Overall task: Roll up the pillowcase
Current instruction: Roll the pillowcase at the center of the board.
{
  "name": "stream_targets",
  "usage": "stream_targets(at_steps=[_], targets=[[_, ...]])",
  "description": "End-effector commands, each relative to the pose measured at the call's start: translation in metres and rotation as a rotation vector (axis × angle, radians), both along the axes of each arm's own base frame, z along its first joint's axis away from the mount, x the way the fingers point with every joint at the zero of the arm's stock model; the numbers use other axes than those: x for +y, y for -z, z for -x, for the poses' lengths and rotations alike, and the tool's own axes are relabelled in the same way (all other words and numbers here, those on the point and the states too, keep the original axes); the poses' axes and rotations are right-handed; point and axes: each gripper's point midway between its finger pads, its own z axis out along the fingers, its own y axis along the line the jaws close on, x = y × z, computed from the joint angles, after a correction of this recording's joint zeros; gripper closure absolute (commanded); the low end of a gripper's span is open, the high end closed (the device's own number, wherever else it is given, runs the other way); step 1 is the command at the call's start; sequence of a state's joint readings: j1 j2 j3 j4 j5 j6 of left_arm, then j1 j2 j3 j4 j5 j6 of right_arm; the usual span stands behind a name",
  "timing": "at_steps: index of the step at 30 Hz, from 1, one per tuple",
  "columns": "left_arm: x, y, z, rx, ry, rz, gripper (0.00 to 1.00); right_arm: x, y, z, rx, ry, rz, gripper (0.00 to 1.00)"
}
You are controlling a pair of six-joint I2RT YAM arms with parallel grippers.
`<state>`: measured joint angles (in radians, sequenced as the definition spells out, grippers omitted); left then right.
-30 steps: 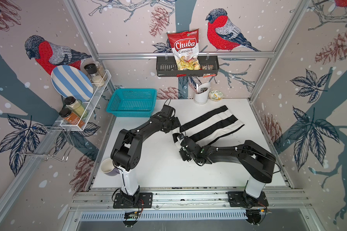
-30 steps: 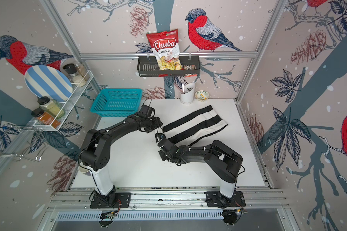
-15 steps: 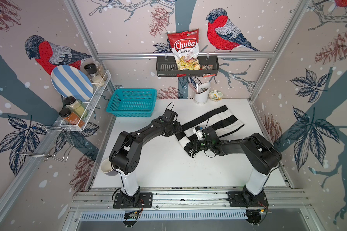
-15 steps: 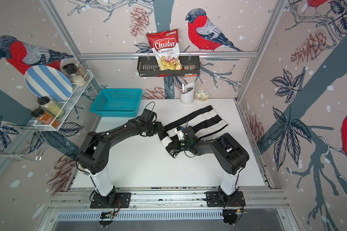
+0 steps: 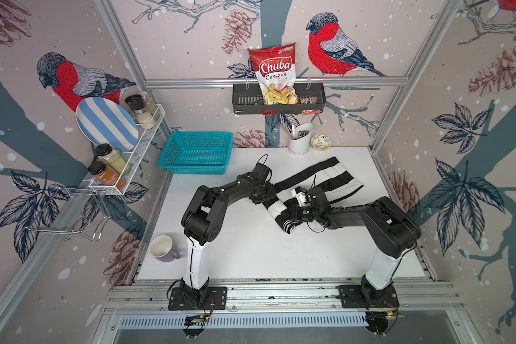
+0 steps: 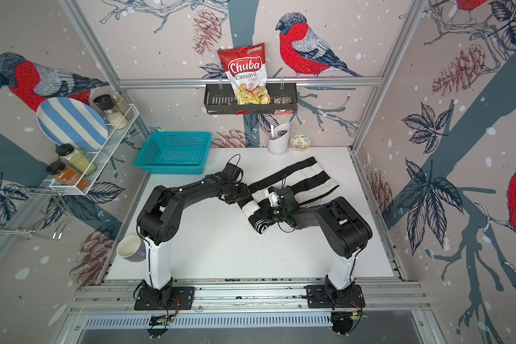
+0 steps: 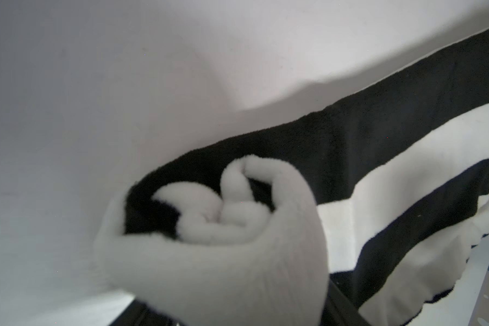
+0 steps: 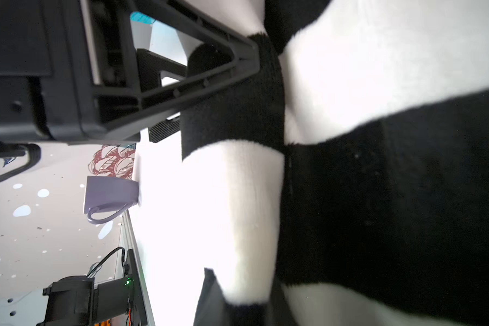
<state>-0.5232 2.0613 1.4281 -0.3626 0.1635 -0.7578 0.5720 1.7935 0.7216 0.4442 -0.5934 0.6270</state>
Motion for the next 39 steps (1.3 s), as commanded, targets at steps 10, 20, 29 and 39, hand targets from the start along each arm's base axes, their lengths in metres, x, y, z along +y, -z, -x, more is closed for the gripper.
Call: stream_targets(at_steps=[10, 20, 29, 39], targets=[[0.011, 0.019, 0.009, 0.036, 0.006, -0.084, 0.36, -0.045, -0.041, -0.013, -0.432, 0.217, 0.614, 0.01], [0.009, 0.019, 0.011, 0.041, 0.008, -0.072, 0.36, 0.012, -0.044, 0.012, -0.776, -0.004, 0.920, 0.16], [0.011, 0.021, 0.013, 0.042, 0.003, -0.072, 0.35, 0.012, 0.008, 0.026, -0.791, -0.142, 1.061, 0.44], [0.027, -0.024, 0.000, -0.059, -0.007, -0.100, 0.30, 0.040, 0.013, 0.045, -0.677, -0.206, 0.871, 1.00]])
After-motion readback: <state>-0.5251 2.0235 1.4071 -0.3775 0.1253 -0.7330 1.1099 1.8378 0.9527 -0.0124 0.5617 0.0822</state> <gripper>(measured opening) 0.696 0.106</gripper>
